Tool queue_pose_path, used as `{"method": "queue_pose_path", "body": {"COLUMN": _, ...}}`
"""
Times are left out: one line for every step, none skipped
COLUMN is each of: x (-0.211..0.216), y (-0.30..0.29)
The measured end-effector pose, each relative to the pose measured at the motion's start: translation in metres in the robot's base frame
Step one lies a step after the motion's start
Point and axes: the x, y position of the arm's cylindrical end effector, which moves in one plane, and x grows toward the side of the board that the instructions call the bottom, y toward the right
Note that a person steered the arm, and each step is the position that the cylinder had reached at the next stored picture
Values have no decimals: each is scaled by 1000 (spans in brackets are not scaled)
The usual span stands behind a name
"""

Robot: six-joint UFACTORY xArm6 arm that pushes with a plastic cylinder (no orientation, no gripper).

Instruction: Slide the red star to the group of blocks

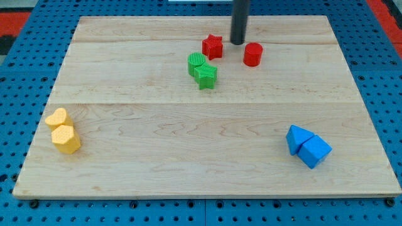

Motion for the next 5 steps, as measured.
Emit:
{"method": "queue_pose_path", "body": {"x": 34, "y": 36}}
{"method": "queue_pose_path", "body": {"x": 50, "y": -19}}
{"method": "queue_pose_path", "body": {"x": 68, "y": -56}}
{"method": "queue_pose_path", "body": {"x": 30, "y": -7}}
{"method": "queue_pose_path", "body": {"x": -26, "y": -10}}
